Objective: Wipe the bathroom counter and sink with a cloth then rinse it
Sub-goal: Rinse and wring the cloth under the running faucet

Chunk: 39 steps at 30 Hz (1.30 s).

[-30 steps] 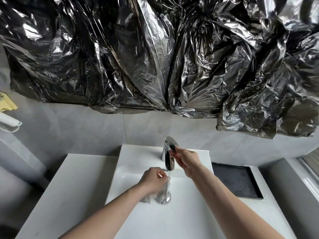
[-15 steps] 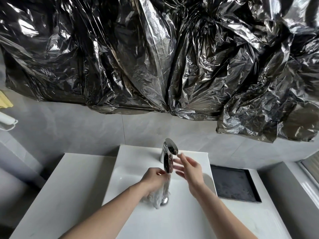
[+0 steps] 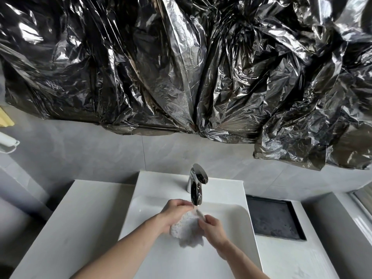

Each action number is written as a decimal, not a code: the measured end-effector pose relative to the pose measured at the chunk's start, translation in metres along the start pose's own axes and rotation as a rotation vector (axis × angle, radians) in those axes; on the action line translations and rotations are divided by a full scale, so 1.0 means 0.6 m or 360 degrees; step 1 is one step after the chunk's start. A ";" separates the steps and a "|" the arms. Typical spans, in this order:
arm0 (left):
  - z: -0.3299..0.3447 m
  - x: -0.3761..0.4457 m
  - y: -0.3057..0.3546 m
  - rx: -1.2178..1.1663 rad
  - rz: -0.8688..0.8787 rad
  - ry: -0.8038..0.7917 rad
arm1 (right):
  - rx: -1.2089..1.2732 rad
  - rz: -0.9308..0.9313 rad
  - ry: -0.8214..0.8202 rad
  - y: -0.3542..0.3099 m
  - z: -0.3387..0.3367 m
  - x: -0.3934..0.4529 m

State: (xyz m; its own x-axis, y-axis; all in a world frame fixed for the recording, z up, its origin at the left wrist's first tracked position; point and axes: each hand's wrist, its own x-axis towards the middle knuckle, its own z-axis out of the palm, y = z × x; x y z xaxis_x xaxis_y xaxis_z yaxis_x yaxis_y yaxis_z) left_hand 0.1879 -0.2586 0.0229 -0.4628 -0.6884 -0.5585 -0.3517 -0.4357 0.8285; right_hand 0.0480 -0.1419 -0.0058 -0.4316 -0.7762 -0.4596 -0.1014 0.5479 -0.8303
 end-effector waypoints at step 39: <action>-0.065 0.007 -0.077 0.1217 0.0172 0.0379 | 0.0359 -0.0022 -0.0073 -0.052 0.007 0.024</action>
State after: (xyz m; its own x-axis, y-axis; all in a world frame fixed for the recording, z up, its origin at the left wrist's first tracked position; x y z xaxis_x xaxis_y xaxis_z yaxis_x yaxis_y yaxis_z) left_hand 0.2341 -0.2642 -0.0163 -0.3708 -0.8466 -0.3819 -0.8140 0.0983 0.5724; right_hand 0.0487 -0.1718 0.0121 -0.3898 -0.7993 -0.4573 0.0981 0.4577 -0.8837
